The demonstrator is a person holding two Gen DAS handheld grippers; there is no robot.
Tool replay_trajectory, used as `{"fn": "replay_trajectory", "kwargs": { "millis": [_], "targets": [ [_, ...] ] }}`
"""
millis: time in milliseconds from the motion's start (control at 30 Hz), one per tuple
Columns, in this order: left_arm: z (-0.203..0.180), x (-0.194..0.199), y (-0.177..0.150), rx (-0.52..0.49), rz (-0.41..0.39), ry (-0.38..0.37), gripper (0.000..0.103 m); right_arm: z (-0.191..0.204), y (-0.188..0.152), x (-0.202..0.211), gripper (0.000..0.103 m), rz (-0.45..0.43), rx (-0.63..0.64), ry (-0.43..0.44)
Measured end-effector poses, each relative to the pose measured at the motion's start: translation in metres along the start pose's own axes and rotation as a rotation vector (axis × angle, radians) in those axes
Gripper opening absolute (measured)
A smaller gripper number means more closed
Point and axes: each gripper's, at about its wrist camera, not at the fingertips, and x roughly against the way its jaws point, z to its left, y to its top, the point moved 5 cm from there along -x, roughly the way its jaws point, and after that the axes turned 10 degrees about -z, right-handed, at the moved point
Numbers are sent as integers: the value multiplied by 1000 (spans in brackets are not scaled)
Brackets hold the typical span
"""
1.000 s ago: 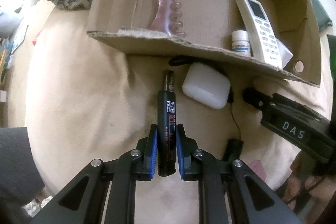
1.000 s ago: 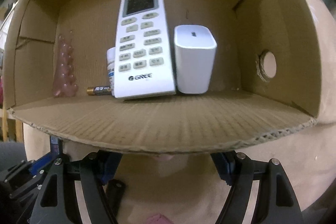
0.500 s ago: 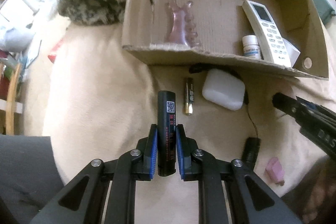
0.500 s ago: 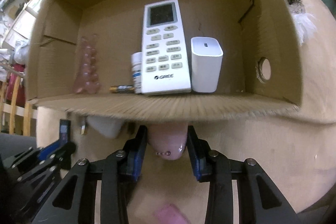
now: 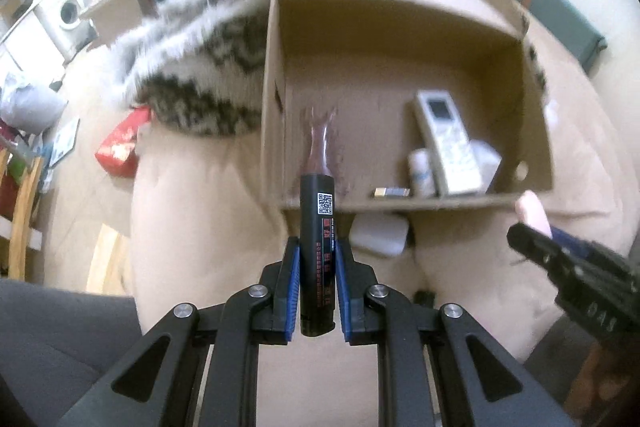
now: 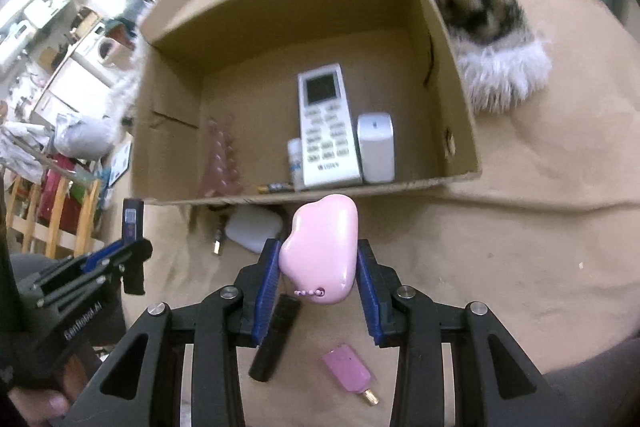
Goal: Organize rigid objects
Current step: 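Grasp the pink heart-shaped case with the right gripper while the left holds the power bank, then carry the power bank and pink case into the box and release them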
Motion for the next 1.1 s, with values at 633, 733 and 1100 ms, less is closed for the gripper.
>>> {"fn": "replay_trajectory", "kwargs": {
  "millis": [633, 733, 1100],
  "targets": [
    [-8, -42, 90, -59, -86, 0, 15, 21, 87, -19, 39, -123, 135, 24],
    [-15, -61, 87, -86, -85, -15, 15, 11, 85, -35, 39, -119, 105, 26],
    [-8, -94, 68, -78, -42, -16, 15, 3, 65, -65, 39, -54, 95, 7]
  ]
}}
